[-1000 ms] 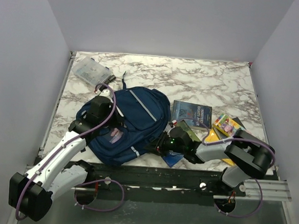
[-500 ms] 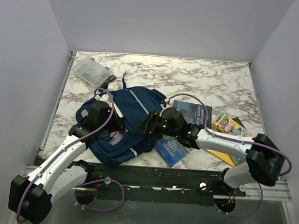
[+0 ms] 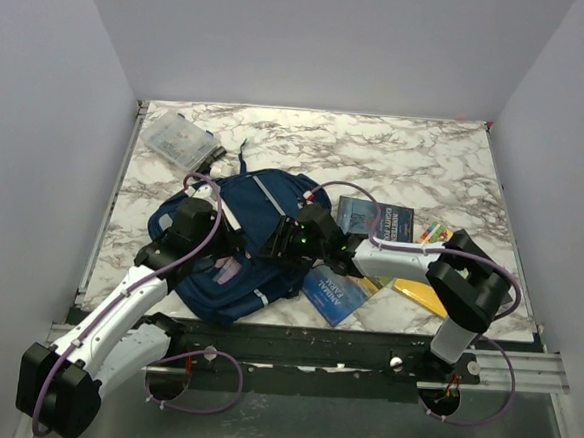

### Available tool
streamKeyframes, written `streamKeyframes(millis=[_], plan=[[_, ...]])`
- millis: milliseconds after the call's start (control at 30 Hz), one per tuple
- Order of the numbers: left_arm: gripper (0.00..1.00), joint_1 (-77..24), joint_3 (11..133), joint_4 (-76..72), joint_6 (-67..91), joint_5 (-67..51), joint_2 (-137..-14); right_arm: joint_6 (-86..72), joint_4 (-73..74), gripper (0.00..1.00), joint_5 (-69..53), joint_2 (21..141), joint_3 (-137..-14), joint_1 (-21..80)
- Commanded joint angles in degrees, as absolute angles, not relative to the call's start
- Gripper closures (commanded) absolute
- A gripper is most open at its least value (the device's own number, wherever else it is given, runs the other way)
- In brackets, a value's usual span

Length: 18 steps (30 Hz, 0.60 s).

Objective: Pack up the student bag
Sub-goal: Zip the student bag at the center of the board.

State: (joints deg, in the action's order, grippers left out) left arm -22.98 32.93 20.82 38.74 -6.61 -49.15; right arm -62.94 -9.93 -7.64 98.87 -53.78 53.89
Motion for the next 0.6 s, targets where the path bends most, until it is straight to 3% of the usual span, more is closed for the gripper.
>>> streamKeyframes(millis=[0,200,333,567], plan=[[1.00,-22.60,32.75,19.30,39.04,-7.56,-48.99,-62.63,-14.94,0.49,-11.59,101.57,-54.76,53.88],[1.00,-22.67,32.24,19.29,39.28,-7.23,-48.98,-64.59,-19.15,0.69,-13.81,102.18,-51.47,53.88],[1.00,-22.59,32.41,19.33,40.76,-4.82,-50.23,-64.71,-20.19,0.99,-13.81,102.43,-49.12,53.97],[1.00,-20.39,32.54,19.83,45.68,-0.44,-51.76,-64.35,-26.40,1.00,-13.45,99.24,-41.05,53.97]])
